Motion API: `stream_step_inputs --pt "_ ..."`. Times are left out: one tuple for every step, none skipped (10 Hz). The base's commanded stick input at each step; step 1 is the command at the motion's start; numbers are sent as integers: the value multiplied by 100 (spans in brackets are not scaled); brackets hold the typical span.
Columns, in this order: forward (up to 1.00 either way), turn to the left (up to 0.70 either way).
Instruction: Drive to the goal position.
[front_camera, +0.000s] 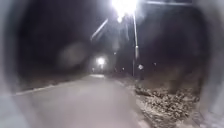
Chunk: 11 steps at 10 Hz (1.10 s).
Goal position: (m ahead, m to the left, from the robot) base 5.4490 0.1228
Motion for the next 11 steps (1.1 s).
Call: stream_step_inputs --pt "100 0" --pt "100 0" --pt "100 0" --pt "100 13" --pt "100 34" --pt "100 37" --pt "100 40" --pt "100 40" --pt "100 40" --pt "100 40" --pt "100 5"
